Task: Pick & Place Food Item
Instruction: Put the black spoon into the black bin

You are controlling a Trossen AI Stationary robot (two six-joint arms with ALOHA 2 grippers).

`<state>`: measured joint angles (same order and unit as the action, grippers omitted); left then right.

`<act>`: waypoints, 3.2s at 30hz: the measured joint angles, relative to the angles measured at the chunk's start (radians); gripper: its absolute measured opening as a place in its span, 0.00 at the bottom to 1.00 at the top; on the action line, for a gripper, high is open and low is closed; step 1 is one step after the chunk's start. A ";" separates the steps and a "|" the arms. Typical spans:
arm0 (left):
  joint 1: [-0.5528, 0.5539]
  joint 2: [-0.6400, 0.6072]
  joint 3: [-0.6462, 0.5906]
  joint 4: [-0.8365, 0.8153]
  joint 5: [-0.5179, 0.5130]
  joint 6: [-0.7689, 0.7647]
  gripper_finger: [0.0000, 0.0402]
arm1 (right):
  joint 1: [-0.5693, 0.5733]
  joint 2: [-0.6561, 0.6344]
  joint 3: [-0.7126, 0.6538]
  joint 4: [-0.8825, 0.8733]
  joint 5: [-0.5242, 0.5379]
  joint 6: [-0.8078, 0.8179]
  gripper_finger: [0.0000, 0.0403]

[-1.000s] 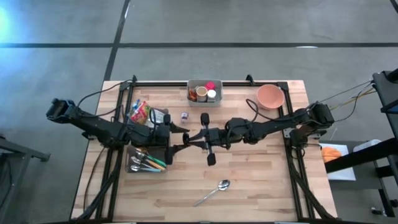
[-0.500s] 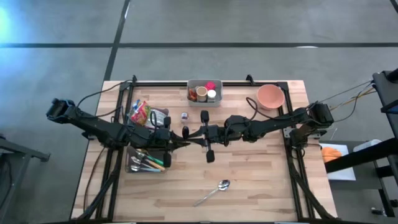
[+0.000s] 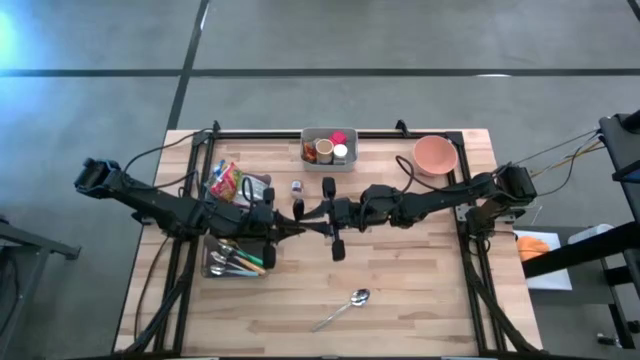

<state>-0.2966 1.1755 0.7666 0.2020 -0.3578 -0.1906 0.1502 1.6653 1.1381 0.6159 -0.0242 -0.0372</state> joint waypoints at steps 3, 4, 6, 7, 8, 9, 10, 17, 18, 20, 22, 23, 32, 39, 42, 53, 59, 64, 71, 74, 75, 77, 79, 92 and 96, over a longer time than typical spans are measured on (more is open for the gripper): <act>0.000 0.000 0.000 0.000 -0.005 -0.001 0.05 | 0.000 0.000 0.000 -0.003 -0.004 0.017 0.24; 0.000 0.000 0.000 -0.001 -0.005 0.000 0.05 | 0.000 0.000 0.000 -0.005 -0.006 0.015 0.29; 0.000 0.000 0.000 -0.001 -0.005 0.000 0.05 | 0.001 0.000 0.000 -0.009 -0.007 0.001 0.37; 0.001 -0.002 0.000 -0.004 -0.005 -0.003 0.05 | 0.001 -0.001 0.000 -0.011 -0.007 -0.009 0.40; 0.001 -0.004 0.000 -0.007 -0.007 -0.006 0.05 | 0.001 -0.002 0.000 -0.015 -0.007 -0.018 0.43; 0.001 -0.009 0.000 -0.014 -0.008 -0.009 0.05 | 0.001 -0.007 0.000 -0.025 -0.004 -0.023 0.46; 0.001 -0.015 0.000 -0.026 -0.008 -0.017 0.05 | 0.001 -0.011 0.000 -0.039 0.011 -0.024 0.49; -0.002 -0.108 -0.001 -0.136 -0.026 -0.057 0.05 | 0.002 -0.080 -0.002 -0.230 0.094 -0.018 0.57; -0.003 -0.121 -0.001 -0.159 -0.026 -0.058 0.05 | 0.001 -0.094 -0.003 -0.271 0.098 -0.017 0.57; -0.008 -0.144 -0.002 -0.182 -0.035 -0.069 0.05 | 0.001 -0.123 -0.006 -0.363 0.130 -0.017 0.58; -0.015 -0.161 -0.002 -0.210 -0.046 -0.076 0.05 | 0.002 -0.155 -0.006 -0.459 0.190 -0.020 0.58; -0.016 -0.165 -0.002 -0.215 -0.048 -0.077 0.05 | 0.002 -0.174 -0.006 -0.506 0.222 -0.023 0.58; -0.019 -0.199 -0.002 -0.294 -0.069 -0.166 0.05 | 0.001 -0.280 -0.009 -0.799 0.312 0.081 0.58; -0.019 -0.231 -0.001 -0.344 -0.069 -0.229 0.05 | 0.001 -0.297 -0.009 -0.799 0.312 0.086 0.58; -0.021 -0.244 -0.001 -0.363 -0.069 -0.259 0.05 | 0.001 -0.293 -0.008 -0.800 0.312 0.084 0.58; -0.023 -0.245 0.000 -0.394 -0.086 -0.386 0.05 | 0.000 -0.260 -0.009 -0.798 0.312 0.087 0.58; -0.031 -0.251 -0.001 -0.420 -0.201 -0.420 0.05 | 0.000 -0.246 -0.010 -0.799 0.312 0.083 0.58; -0.033 -0.249 -0.001 -0.426 -0.245 -0.456 0.05 | 0.000 -0.243 -0.010 -0.799 0.312 0.082 0.58; -0.037 -0.244 -0.001 -0.440 -0.288 -0.551 0.05 | 0.000 -0.243 -0.010 -0.798 0.312 0.082 0.58; -0.037 -0.243 -0.001 -0.437 -0.319 -0.600 0.05 | 0.000 -0.243 -0.010 -0.799 0.312 0.086 0.58; -0.037 -0.242 -0.001 -0.437 -0.330 -0.615 0.05 | 0.000 -0.243 -0.010 -0.799 0.312 0.087 0.58; -0.037 -0.241 -0.001 -0.445 -0.353 -0.681 0.05 | 0.000 -0.243 -0.010 -0.798 0.312 0.084 0.58; -0.038 -0.243 -0.001 -0.512 -0.387 -0.864 0.05 | 0.000 -0.243 -0.010 -0.798 0.312 0.083 0.58; -0.060 -0.229 0.005 -0.769 -0.340 -1.591 0.05 | 0.000 -0.243 -0.010 -0.797 0.312 0.082 0.58; -0.061 -0.229 0.008 -0.838 -0.271 -1.837 0.05 | 0.000 -0.243 -0.010 -0.797 0.312 0.087 0.58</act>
<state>-0.3573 0.9470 0.7742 -0.6358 -0.6293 -2.0274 0.1505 1.4227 1.1278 -0.1814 0.2878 0.0493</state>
